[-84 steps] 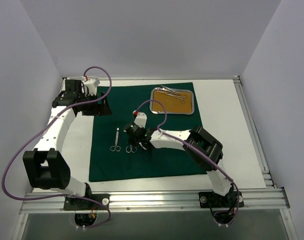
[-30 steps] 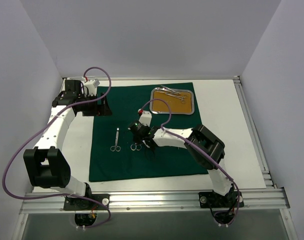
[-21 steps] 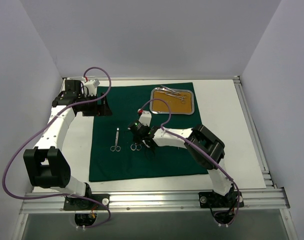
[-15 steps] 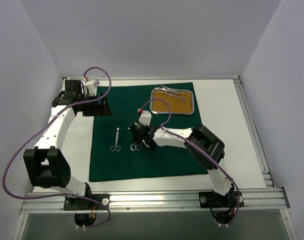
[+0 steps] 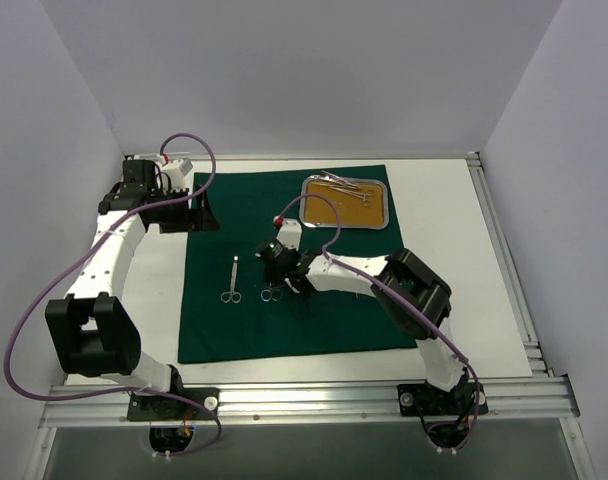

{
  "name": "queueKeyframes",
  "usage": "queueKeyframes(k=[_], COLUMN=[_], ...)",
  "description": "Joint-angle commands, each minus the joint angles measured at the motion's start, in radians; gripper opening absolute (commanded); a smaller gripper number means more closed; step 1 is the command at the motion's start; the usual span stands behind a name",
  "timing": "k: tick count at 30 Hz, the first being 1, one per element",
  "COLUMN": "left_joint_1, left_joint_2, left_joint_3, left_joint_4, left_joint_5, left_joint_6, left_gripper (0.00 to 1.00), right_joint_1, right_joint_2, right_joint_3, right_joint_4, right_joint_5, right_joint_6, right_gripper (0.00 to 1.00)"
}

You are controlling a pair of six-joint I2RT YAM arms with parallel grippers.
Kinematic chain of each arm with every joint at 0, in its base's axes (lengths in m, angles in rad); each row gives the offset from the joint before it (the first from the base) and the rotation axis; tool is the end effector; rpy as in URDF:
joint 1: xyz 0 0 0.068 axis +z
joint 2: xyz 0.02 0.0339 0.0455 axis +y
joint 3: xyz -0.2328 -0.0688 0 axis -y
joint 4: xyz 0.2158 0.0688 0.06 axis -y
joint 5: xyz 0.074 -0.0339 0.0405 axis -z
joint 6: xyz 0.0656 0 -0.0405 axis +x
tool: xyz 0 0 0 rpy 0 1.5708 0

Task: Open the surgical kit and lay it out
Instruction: Place the medical item in the surgical kit, then adjust the medical item in the container.

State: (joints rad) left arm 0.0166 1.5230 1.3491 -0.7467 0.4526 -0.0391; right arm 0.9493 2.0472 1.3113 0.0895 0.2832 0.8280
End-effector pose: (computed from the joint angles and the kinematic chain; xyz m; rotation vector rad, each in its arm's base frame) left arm 0.3127 -0.0235 0.2619 0.1214 2.4449 -0.5711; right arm 0.2690 0.3441 0.1375 0.0233 2.2722 0.6728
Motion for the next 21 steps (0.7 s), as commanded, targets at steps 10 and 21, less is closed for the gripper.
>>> queueKeyframes(k=[10, 21], left_joint_1=[0.014, 0.014], left_joint_2=[-0.014, 0.077], left_joint_3=[0.097, 0.176], left_joint_4=[-0.049, -0.065], left_joint_5=[-0.084, -0.137], left_joint_6=[0.185, 0.245], left_gripper=[0.94, 0.94], right_joint_1=[-0.309, -0.632], right_joint_2=[-0.182, 0.106], right_joint_3=[0.265, 0.598], right_joint_4=[-0.195, -0.284], right_joint_5=[-0.409, -0.467], right_joint_6=[-0.591, -0.817], right_gripper=[0.31, 0.24])
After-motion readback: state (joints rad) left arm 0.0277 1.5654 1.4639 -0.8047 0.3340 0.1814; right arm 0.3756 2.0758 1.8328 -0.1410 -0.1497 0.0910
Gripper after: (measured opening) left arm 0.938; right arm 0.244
